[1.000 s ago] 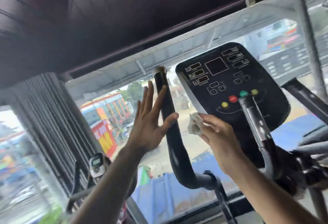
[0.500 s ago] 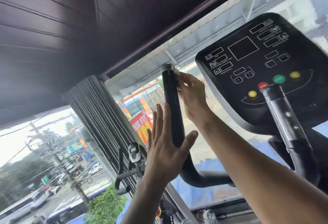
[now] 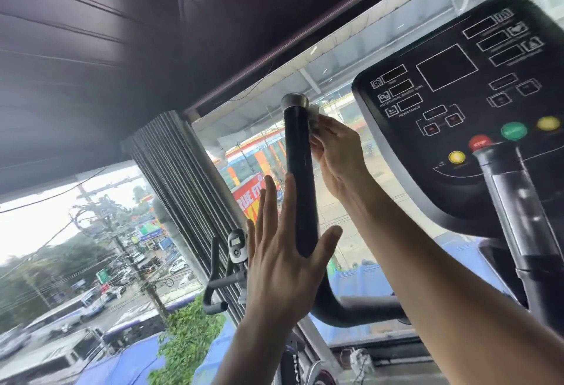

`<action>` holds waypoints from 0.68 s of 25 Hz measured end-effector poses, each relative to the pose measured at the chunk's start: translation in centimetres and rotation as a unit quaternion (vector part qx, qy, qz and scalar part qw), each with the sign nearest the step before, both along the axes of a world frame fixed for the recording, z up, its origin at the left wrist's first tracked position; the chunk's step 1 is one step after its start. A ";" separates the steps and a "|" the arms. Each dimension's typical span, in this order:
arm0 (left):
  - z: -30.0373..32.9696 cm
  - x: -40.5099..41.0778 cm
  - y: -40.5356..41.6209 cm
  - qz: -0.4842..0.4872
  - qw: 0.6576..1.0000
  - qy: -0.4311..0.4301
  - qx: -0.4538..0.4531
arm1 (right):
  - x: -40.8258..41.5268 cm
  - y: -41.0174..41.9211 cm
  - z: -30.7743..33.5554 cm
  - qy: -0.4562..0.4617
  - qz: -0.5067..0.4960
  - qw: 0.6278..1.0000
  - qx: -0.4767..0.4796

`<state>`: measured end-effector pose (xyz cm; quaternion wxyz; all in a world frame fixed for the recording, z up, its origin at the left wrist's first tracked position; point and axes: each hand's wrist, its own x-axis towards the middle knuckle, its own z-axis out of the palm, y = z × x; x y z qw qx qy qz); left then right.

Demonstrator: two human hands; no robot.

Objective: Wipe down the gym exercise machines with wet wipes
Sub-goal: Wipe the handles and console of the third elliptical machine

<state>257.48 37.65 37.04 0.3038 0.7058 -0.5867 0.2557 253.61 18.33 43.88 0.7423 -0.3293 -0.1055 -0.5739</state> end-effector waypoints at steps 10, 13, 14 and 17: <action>-2.3 -0.5 0.5 -0.041 0.995 0.076 -0.054 | 1.3 -0.5 0.1 0.018 0.162 0.986 -0.025; -2.5 -0.6 0.6 -0.036 0.995 0.076 -0.058 | 1.7 0.1 -0.9 0.027 0.171 0.985 -0.025; -2.4 -0.6 0.6 -0.035 0.994 0.080 -0.059 | 1.7 0.5 -1.7 0.022 0.181 0.983 -0.025; -2.4 -0.5 0.5 -0.042 0.993 0.096 -0.054 | 1.4 1.4 -2.7 -0.001 0.197 0.980 -0.008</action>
